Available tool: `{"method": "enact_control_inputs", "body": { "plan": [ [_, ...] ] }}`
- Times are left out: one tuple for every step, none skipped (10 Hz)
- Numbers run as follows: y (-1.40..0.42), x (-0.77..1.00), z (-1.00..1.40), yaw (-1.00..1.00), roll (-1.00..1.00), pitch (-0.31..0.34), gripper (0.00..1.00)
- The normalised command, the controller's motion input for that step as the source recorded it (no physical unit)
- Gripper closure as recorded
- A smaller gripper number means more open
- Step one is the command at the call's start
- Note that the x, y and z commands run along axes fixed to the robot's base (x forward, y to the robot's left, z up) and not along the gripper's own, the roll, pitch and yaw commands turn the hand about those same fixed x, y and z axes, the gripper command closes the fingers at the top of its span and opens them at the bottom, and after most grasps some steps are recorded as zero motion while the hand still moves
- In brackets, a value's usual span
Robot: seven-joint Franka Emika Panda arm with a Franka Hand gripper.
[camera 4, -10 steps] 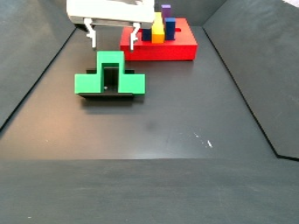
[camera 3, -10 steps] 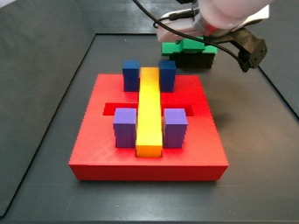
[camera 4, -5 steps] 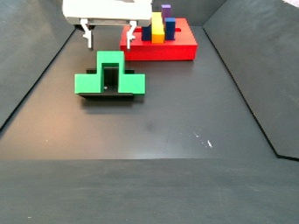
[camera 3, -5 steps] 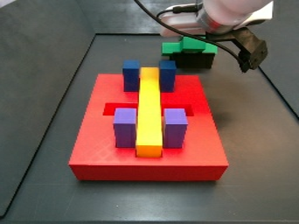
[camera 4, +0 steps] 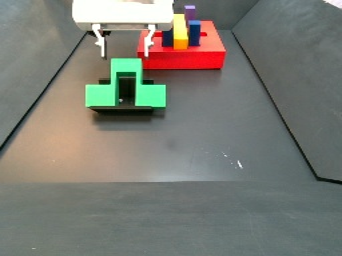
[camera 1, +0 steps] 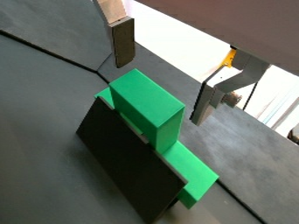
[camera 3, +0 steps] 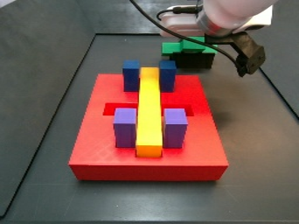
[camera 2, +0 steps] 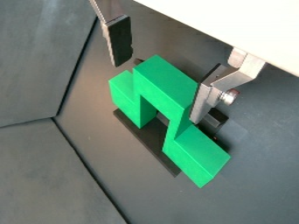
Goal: Pick up the green object. Move up. Place the green object on the fixture. Regrasp the green object. Move to above the board. Insert the green object.
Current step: Regrasp the green object.
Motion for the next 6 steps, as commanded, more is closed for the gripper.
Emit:
{"method": "enact_control_inputs", "body": {
  "plan": [
    [-0.04,0.05,-0.12,-0.03,0.12,0.191,0.0],
    [-0.01,0.08,-0.18,0.0,0.19,0.191,0.0],
    [0.0,0.08,-0.2,0.0,0.25,0.194,0.0],
    [0.0,0.06,-0.19,0.0,0.23,0.191,0.0],
    [0.0,0.04,-0.22,0.0,0.23,0.174,0.0],
    [0.0,0.04,-0.19,0.0,0.22,0.163,0.0]
  ]
}}
